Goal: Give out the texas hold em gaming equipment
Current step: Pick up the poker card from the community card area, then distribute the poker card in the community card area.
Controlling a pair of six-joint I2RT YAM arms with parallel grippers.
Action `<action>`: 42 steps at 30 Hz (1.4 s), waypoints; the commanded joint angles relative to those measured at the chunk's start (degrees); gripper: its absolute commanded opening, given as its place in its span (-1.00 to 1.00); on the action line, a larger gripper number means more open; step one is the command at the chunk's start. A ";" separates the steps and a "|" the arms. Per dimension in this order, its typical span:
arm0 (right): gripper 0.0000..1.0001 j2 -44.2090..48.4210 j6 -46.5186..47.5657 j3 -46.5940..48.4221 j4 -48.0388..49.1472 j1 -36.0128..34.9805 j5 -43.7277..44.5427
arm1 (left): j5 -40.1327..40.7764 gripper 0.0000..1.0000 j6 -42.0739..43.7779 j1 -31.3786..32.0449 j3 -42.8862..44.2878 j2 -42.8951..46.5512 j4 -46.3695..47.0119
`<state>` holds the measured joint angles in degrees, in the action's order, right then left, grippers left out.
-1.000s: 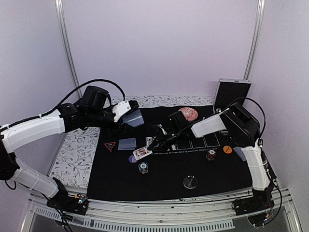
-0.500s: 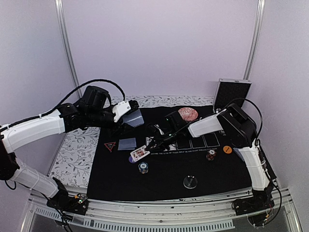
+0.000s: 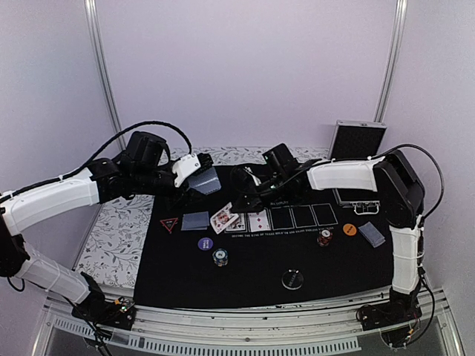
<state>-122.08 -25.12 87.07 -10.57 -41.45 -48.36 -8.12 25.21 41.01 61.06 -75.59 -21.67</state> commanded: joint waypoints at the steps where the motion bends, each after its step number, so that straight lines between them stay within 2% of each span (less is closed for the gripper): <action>1: -0.95 8.58 13.79 1.33 -17.75 2.63 5.50 | 0.39 0.01 -0.42 0.86 0.38 1.72 1.63; 4: -0.95 14.14 23.20 -0.11 -28.93 5.10 10.80 | 0.23 0.01 -0.56 0.91 0.38 1.86 1.73; 8: -0.95 19.76 33.52 -1.44 -38.70 7.67 16.34 | 0.19 0.01 -0.59 0.89 0.47 1.82 1.72; 14: -0.96 18.25 46.39 2.05 -48.11 8.04 27.02 | -0.25 0.02 -0.67 0.87 0.55 2.11 1.72; 21: -0.96 20.63 57.84 1.55 -47.35 8.04 30.49 | -0.67 0.02 -0.69 0.91 0.37 1.83 1.90; 28: -0.96 14.72 66.63 5.68 -51.09 7.97 36.75 | -1.10 0.02 -0.50 0.80 0.15 1.16 2.04; 33: -0.96 12.09 75.38 8.42 -54.39 6.65 31.37 | -0.44 0.01 -0.34 0.65 -0.14 0.64 1.95; 38: -0.96 6.98 80.16 10.70 -58.20 5.38 32.25 | 0.25 0.02 -0.16 0.65 -0.26 0.84 2.07; 42: -0.96 7.17 82.74 10.41 -58.29 4.93 32.67 | -0.83 0.02 -0.34 0.64 0.08 1.20 1.76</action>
<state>-114.67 52.60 96.49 -66.26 -36.16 -15.49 -8.29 25.04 41.01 61.04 -74.67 -21.61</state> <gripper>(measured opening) 0.023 0.510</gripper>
